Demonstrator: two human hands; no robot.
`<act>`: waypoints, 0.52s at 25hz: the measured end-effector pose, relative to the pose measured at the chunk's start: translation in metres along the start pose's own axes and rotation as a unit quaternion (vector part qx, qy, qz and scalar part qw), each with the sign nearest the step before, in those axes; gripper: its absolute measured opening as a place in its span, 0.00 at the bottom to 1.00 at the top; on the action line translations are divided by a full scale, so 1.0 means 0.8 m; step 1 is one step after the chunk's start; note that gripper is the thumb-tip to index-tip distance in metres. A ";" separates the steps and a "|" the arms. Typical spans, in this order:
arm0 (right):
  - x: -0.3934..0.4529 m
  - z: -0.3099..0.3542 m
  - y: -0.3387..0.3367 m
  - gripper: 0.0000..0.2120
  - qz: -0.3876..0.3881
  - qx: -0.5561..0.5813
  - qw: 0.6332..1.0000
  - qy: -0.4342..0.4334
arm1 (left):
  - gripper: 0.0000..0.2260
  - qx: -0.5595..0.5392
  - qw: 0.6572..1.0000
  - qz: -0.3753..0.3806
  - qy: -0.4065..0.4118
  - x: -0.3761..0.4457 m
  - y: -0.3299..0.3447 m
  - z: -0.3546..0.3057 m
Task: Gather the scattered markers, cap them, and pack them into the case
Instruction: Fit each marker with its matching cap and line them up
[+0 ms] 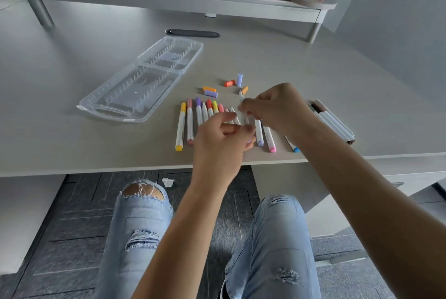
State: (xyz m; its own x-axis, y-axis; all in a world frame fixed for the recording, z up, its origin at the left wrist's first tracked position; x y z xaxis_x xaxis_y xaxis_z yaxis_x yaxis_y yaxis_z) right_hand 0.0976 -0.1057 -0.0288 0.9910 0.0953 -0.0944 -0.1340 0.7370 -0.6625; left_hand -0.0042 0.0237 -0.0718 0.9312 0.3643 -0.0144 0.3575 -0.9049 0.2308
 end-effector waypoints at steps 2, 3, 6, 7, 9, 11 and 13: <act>-0.004 0.003 0.006 0.17 0.011 -0.005 1.000 -0.001 | 0.15 -0.048 0.999 -0.004 -0.013 0.003 0.007 0.003; -0.002 0.004 0.008 0.15 0.017 -0.006 1.000 -0.002 | 0.16 -0.074 0.997 -0.009 -0.022 0.003 0.006 0.004; 0.024 0.016 0.009 0.11 -0.005 0.009 0.999 -0.033 | 0.18 -0.140 0.989 -0.025 -0.049 0.005 -0.006 0.007; 0.039 0.022 0.011 0.11 -0.024 -0.009 0.998 -0.054 | 0.17 -0.152 0.987 -0.029 -0.051 0.006 -0.011 0.006; 0.069 0.036 0.025 0.06 -0.045 -0.077 0.991 -0.098 | 0.14 -0.169 0.984 -0.035 -0.047 0.004 -0.023 -0.002; 0.089 0.057 0.054 0.02 -0.024 -0.135 0.981 -0.137 | 0.10 -0.180 0.982 -0.042 -0.040 0.001 -0.036 -0.011; 0.100 0.072 0.078 0.04 -0.004 -0.164 0.974 -0.153 | 0.12 -0.193 0.979 -0.052 -0.036 0.000 -0.050 -0.017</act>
State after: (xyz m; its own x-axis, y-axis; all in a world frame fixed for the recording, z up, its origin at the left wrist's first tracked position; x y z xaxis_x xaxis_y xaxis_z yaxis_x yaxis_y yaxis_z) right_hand 0.1692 -0.0135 -0.0352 0.9406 0.3229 0.1052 -0.0707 0.4890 -0.8694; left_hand -0.0196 0.0630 -0.0683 0.8985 0.4216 -0.1227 0.4106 -0.7078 0.5748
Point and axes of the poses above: each hand's wrist, its own x-axis towards the middle knuckle, its own y-axis out of the palm, z = x × y, the point moved 9 cm from there along x, towards the middle knuckle, and after that the axes turned 4 degrees about y, right-handed, at the moved point
